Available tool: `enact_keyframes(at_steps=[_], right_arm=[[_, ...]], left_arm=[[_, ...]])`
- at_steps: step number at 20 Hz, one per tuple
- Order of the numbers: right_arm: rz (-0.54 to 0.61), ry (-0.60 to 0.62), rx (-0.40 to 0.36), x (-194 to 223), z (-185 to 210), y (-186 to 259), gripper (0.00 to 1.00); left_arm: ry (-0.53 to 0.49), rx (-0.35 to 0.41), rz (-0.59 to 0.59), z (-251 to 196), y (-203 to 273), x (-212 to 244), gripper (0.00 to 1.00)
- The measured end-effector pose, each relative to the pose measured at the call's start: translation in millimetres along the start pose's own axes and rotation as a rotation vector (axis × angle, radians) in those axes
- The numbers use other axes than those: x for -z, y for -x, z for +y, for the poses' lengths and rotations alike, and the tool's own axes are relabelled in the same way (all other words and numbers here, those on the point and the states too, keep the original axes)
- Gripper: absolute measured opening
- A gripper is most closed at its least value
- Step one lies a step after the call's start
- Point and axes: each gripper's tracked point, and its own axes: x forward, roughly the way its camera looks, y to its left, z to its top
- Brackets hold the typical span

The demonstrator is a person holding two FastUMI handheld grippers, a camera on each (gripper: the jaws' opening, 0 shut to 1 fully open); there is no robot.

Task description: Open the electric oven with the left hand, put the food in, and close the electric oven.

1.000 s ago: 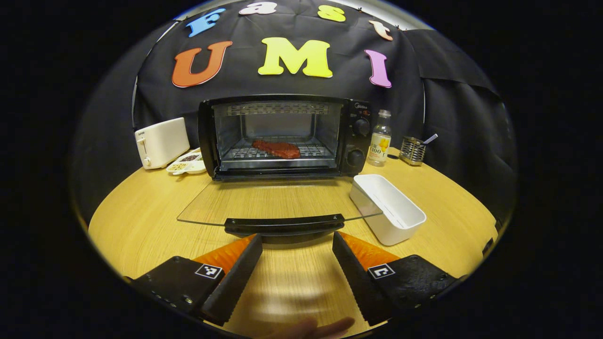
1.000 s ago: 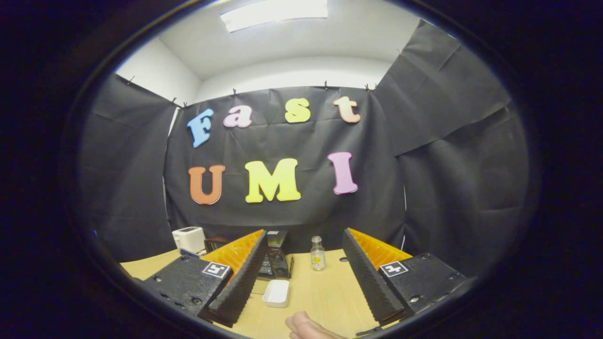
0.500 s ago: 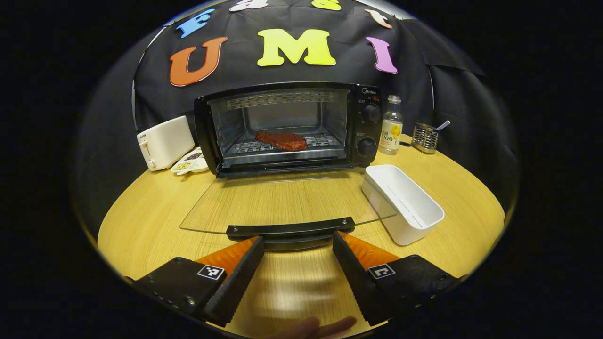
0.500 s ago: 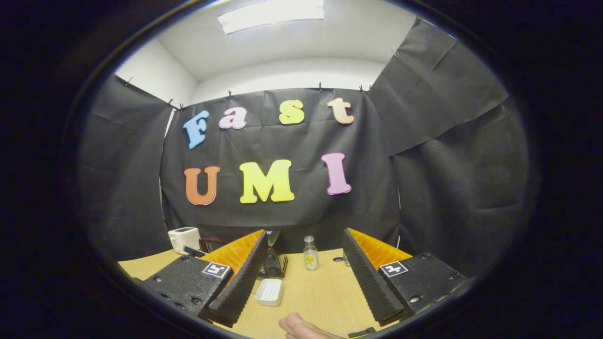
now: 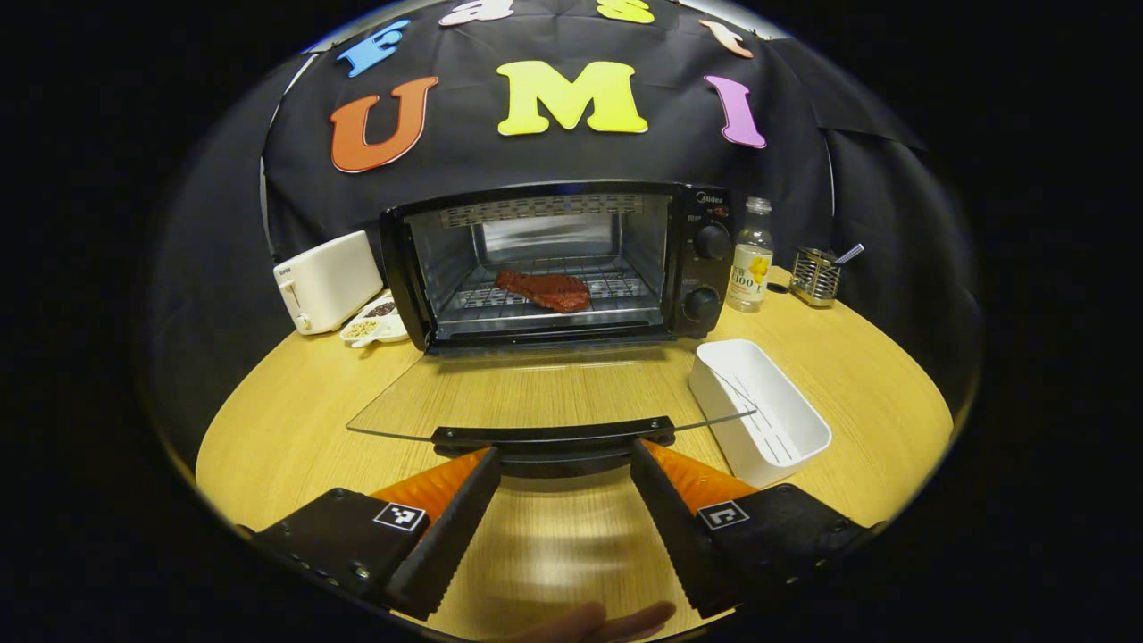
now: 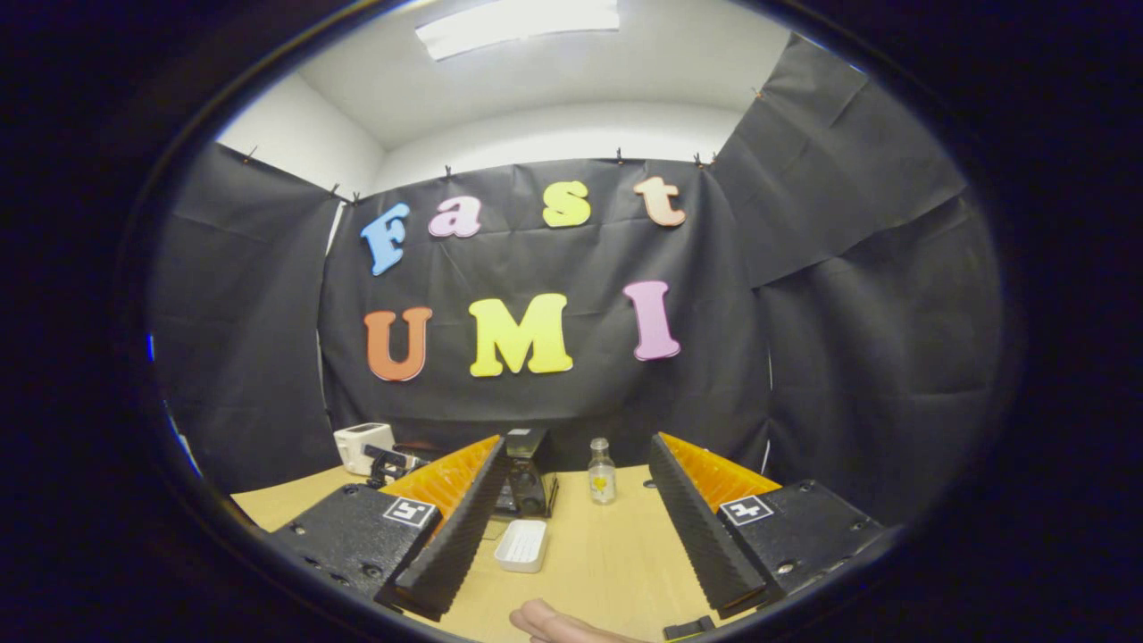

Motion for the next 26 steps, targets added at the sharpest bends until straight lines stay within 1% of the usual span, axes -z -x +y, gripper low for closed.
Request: enact_keyframes(at_steps=[1, 2, 3, 6, 8, 9, 12, 13, 16, 18, 21, 24, 25, 26], right_arm=[[-0.002, -0.004, -0.001, -1, 0, 0, 1.0], [-0.006, -0.008, 0.004, -2, -3, 0, 1.0], [-0.009, -0.007, 0.013, -3, -6, 0, 0.96], [-0.009, 0.002, 0.034, -1, -10, 0, 0.96], [-0.001, 0.004, 0.026, 1, -7, -1, 0.96], [0.005, 0.001, 0.015, 2, -5, 0, 1.0], [0.009, -0.012, 0.001, 3, -5, 1, 1.0], [0.007, -0.011, 0.007, 3, -7, 0, 0.96], [0.005, -0.008, 0.031, 4, -14, 1, 0.96], [0.007, -0.008, 0.03, 6, -15, 1, 0.96], [0.009, -0.01, 0.033, 7, -18, 0, 0.96], [0.023, -0.009, 0.036, 11, -21, -2, 0.96], [0.025, -0.011, 0.039, 10, -22, -2, 1.0], [0.029, -0.008, 0.043, 12, -23, -3, 0.96]], left_arm=[[0.004, 0.0, -0.012, 0, 1, -5, 0.95], [0.001, -0.001, -0.034, 2, 3, -13, 0.95], [-0.002, -0.002, -0.054, 3, 5, -20, 0.95], [-0.003, -0.002, -0.108, 8, 8, -44, 0.96], [-0.008, 0.002, -0.118, 10, 9, -58, 0.96], [-0.01, 0.0, -0.122, 11, 9, -65, 0.96], [-0.021, 0.002, -0.17, 16, 7, -93, 0.96], [-0.015, 0.004, -0.172, 16, 5, -100, 0.96], [0.005, 0.011, -0.174, 21, -6, -118, 0.98], [0.001, 0.017, -0.178, 22, -23, -130, 0.99], [-0.019, -0.014, -0.18, 32, -32, -146, 0.97], [-0.01, -0.01, -0.206, 31, -23, -160, 0.98], [-0.007, -0.008, -0.216, 30, -16, -163, 0.97], [-0.008, -0.006, -0.226, 30, -8, -165, 0.97]])
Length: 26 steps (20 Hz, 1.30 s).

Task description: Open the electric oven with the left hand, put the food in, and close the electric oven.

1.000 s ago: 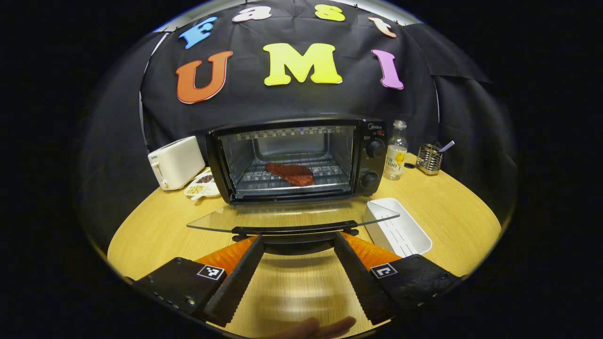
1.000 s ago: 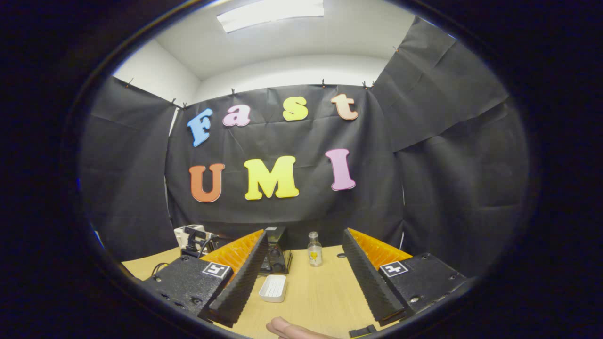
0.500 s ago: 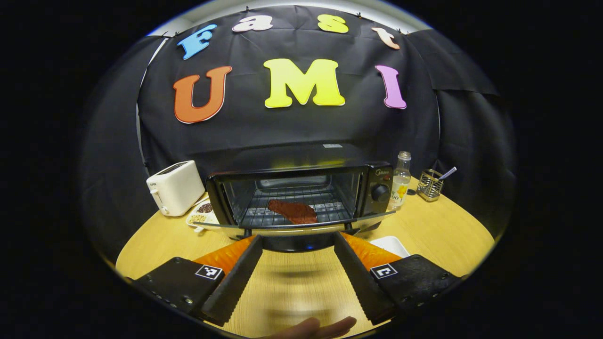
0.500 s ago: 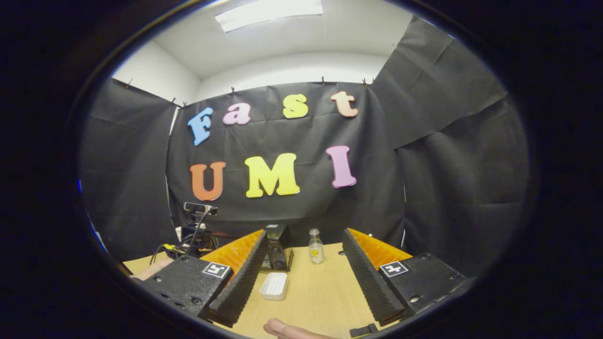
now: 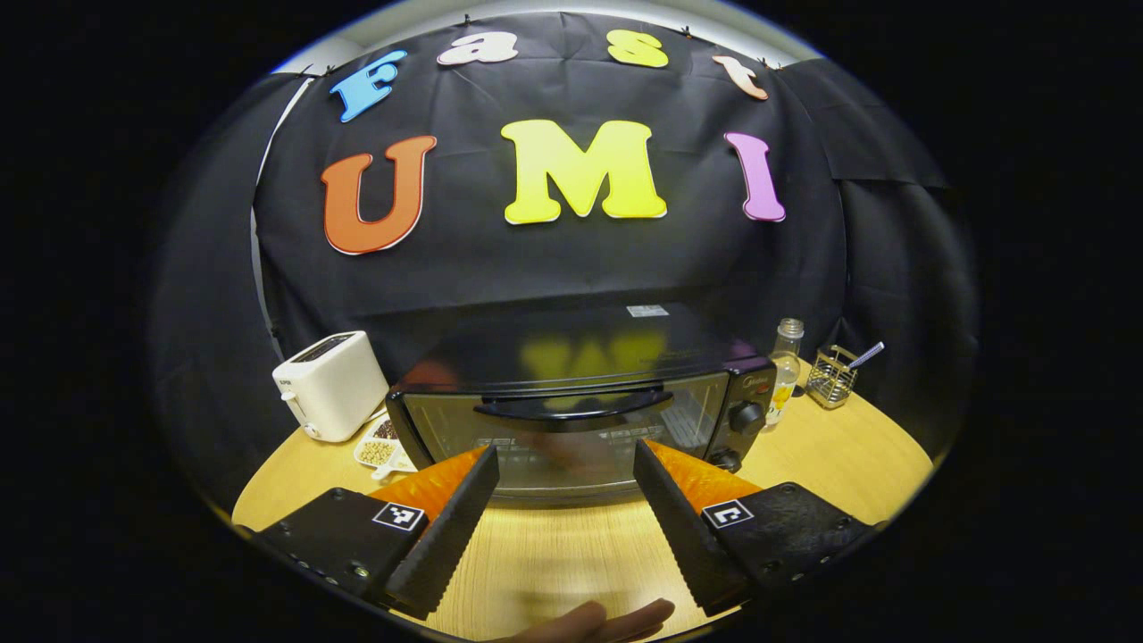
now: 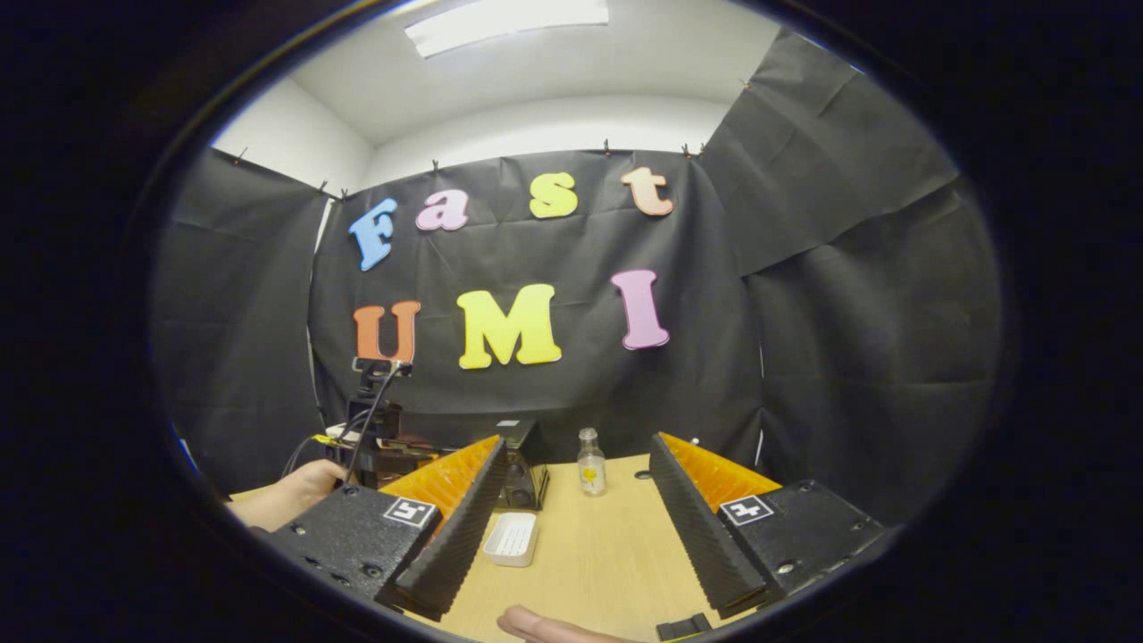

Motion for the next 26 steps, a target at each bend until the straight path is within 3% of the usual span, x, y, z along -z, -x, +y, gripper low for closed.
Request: enact_keyframes(at_steps=[3, 7, 10, 12, 15, 20, 21, 26], right_arm=[[0.001, 0.005, 0.013, -3, 0, 2, 0.96], [-0.013, -0.02, -0.027, -9, 21, 11, 1.0], [-0.017, -0.005, -0.049, -10, 37, 16, 0.95], [-0.023, 0.012, -0.051, -11, 45, 20, 1.0], [-0.031, 0.012, -0.066, -12, 57, 26, 0.96], [-0.061, 0.011, -0.082, -12, 74, 28, 1.0], [-0.059, 0.009, -0.091, -9, 81, 28, 0.95], [-0.05, 0.042, -0.162, -7, 113, 34, 1.0]], left_arm=[[0.006, 0.01, -0.05, 0, 34, -22, 0.98], [0.006, 0.006, -0.135, 9, 106, -54, 0.97], [-0.001, -0.052, -0.196, 29, 168, -69, 0.96], [0.002, -0.098, -0.237, 41, 208, -75, 0.96], [-0.016, -0.122, -0.262, 44, 260, -72, 0.96], [0.051, -0.109, -0.36, 41, 332, -54, 0.96], [0.065, -0.106, -0.359, 41, 343, -45, 0.96], [0.086, -0.134, -0.346, 58, 363, -24, 0.96]])
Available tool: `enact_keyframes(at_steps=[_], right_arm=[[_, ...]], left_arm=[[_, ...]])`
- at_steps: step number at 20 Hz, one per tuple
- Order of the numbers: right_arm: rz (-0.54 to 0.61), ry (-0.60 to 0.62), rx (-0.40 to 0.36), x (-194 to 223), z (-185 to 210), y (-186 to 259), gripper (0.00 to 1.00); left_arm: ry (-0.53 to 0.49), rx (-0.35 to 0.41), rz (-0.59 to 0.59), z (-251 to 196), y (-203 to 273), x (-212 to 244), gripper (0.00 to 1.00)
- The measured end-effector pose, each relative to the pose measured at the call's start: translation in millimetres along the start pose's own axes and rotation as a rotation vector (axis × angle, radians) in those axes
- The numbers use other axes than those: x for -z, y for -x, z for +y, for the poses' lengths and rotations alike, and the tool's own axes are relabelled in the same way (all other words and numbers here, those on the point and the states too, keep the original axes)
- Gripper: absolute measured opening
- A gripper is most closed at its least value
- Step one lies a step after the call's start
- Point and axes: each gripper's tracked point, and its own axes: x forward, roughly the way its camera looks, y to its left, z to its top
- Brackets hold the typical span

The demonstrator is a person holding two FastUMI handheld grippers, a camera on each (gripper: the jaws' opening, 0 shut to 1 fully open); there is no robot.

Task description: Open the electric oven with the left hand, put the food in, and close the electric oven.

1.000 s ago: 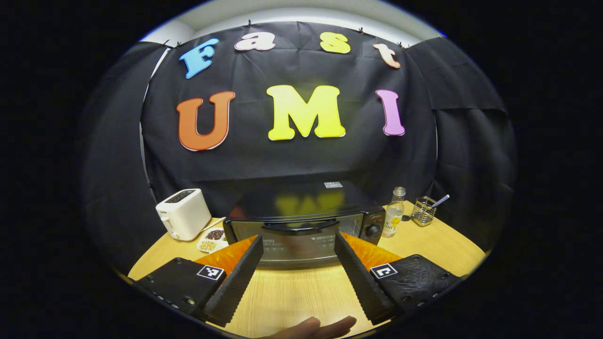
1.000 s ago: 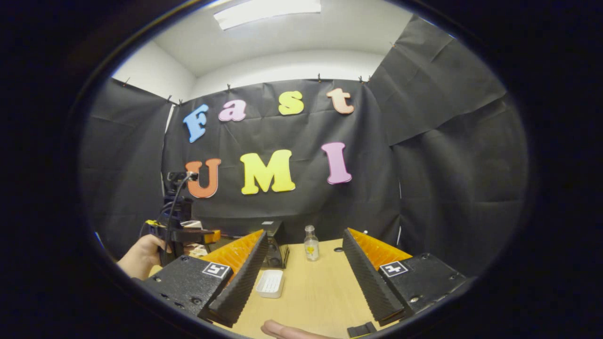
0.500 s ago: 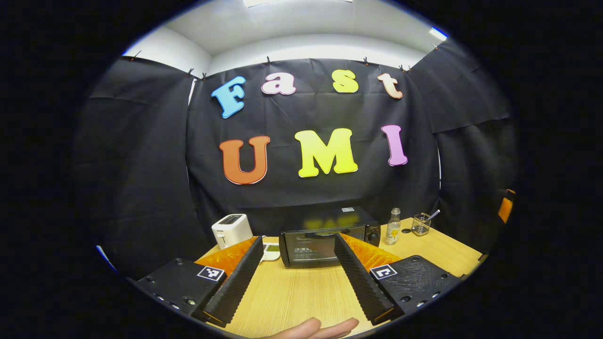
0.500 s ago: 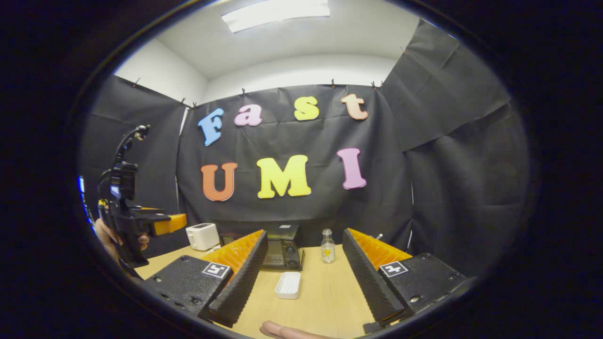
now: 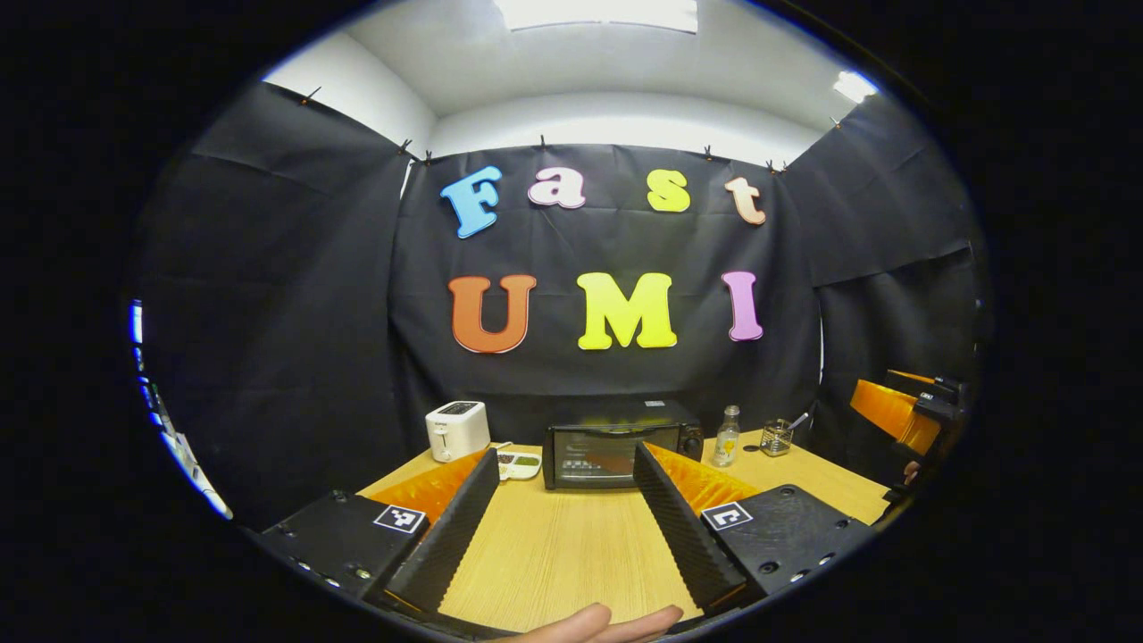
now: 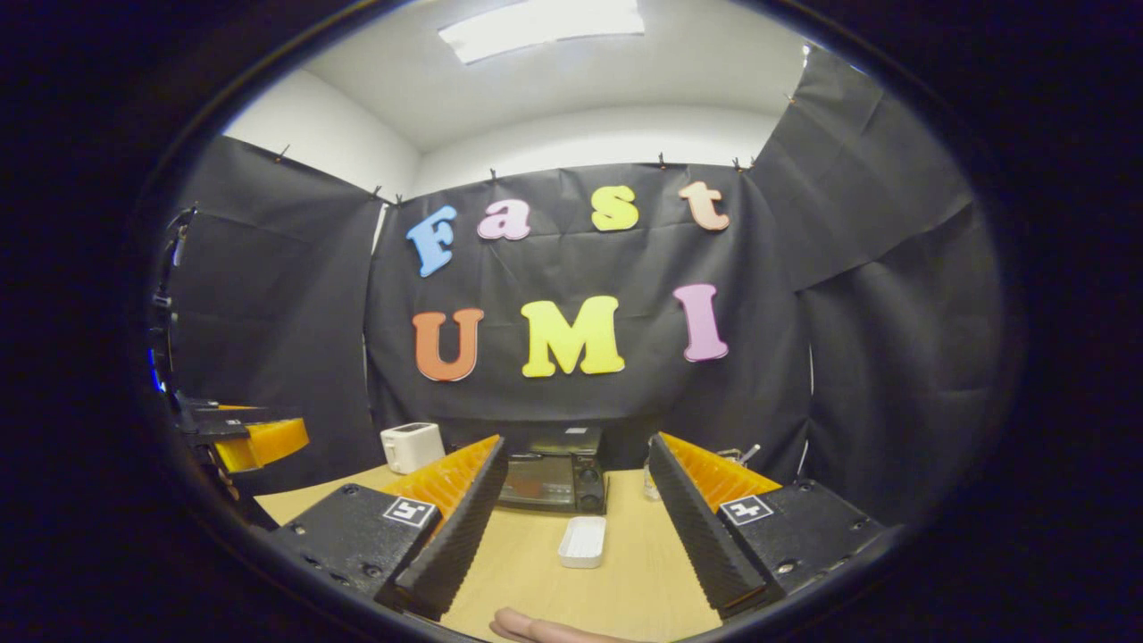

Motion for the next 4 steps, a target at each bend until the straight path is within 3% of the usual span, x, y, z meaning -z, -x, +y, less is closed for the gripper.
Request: enact_keyframes(at_steps=[3, 4], right_arm=[[-0.054, -0.007, 0.046, -16, -6, 7, 0.96], [-0.08, -0.009, 0.065, -23, -9, 11, 1.0]], left_arm=[[0.03, 0.033, -0.006, -4, 2, -1, 0.95], [0.03, 0.036, -0.015, 0, 1, 1, 0.96]])
